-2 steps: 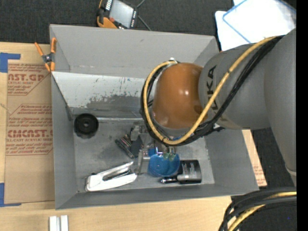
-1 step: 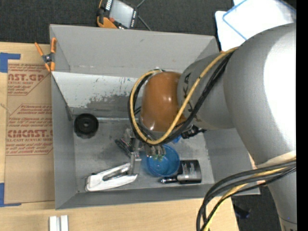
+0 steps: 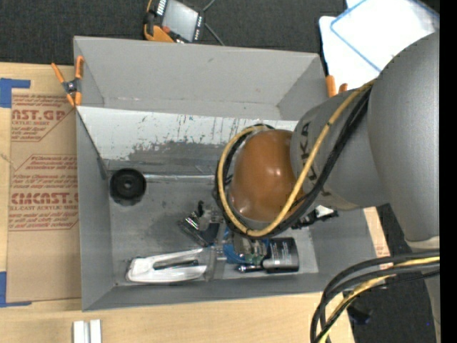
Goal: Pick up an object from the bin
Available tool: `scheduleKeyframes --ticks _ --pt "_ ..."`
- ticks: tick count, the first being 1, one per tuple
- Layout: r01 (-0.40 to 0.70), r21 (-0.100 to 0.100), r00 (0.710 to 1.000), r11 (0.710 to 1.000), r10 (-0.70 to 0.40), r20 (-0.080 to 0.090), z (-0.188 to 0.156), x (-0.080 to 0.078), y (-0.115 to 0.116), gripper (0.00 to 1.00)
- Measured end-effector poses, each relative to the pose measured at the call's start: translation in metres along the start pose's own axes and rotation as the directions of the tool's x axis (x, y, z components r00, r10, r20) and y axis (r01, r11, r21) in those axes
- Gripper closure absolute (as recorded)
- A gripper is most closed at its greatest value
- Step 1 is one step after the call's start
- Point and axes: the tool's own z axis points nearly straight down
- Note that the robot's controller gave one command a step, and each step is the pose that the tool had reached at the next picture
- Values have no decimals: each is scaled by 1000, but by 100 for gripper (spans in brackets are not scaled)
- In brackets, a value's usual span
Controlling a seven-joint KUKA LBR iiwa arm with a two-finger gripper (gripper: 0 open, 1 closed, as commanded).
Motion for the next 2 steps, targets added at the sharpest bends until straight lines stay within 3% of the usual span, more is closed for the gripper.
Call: scheduleKeyframes --ticks 1,2 --pt "25 6 1000 1000 -25 -16 40 -47 15 0" --pt "584 8 811 811 -584 24 34 -16 -17 100"
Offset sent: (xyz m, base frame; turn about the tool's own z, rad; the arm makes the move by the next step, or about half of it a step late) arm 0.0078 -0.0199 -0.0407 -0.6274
